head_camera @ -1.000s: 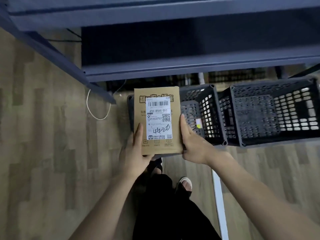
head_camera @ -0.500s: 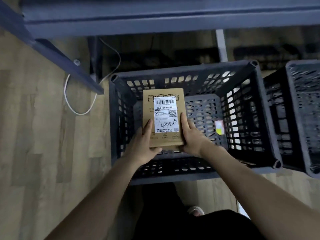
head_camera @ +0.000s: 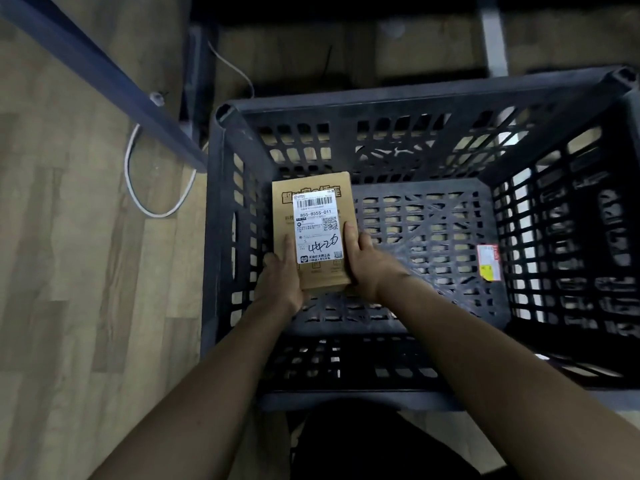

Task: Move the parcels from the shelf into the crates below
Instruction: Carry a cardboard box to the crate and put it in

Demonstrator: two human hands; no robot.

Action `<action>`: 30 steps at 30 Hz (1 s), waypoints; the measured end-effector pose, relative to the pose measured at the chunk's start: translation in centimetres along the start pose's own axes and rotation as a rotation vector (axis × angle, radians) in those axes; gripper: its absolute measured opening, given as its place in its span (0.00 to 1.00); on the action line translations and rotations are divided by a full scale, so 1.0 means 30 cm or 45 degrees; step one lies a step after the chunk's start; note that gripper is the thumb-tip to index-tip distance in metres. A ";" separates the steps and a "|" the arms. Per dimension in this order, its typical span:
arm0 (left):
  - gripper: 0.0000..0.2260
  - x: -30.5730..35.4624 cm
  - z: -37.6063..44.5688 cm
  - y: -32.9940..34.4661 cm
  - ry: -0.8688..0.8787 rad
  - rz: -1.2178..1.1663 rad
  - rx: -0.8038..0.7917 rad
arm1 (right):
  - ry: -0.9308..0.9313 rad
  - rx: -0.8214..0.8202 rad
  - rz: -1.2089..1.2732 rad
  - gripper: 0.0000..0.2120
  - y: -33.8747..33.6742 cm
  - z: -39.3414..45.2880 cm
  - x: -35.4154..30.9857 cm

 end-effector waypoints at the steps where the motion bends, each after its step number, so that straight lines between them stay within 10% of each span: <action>1: 0.50 -0.004 0.007 0.005 -0.016 0.010 -0.006 | 0.001 -0.028 -0.035 0.50 0.008 0.013 0.001; 17: 0.26 0.023 0.077 0.062 0.057 0.389 0.224 | -0.035 -0.125 -0.087 0.56 0.095 0.058 0.015; 30: 0.26 0.069 0.104 0.052 0.261 0.889 0.259 | -0.144 -0.037 -0.426 0.58 0.040 0.069 -0.008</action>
Point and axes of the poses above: each hand's wrist, its own z-axis towards the middle knuckle, its own y-axis out of the palm, x = y × z, the point moved 6 cm from there along z, towards the middle knuckle, and after that the axes turned 14 degrees about -y, right-handed, at the moved point
